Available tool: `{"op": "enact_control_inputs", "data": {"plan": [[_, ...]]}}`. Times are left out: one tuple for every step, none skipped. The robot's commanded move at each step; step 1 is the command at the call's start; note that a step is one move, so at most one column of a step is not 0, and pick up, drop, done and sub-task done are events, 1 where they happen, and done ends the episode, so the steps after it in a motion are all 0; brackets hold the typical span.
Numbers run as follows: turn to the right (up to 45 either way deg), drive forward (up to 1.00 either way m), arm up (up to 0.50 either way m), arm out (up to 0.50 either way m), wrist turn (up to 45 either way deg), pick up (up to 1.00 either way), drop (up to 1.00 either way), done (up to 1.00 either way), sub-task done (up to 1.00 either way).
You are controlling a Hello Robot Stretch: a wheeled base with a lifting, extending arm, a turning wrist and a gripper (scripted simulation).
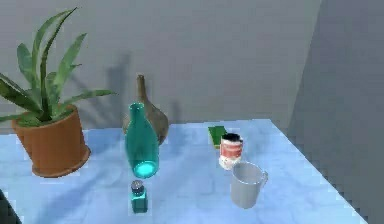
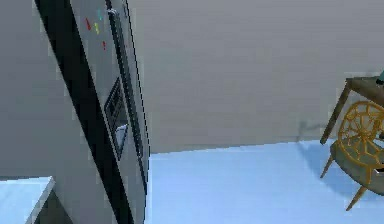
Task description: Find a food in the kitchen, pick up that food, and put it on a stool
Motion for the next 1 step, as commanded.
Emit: {"op": "enact_control_inputs", "data": {"plan": [[-45.0,0.0,0.0,0.0,0.0,0.0,0.0,0.0,0.0]]}}
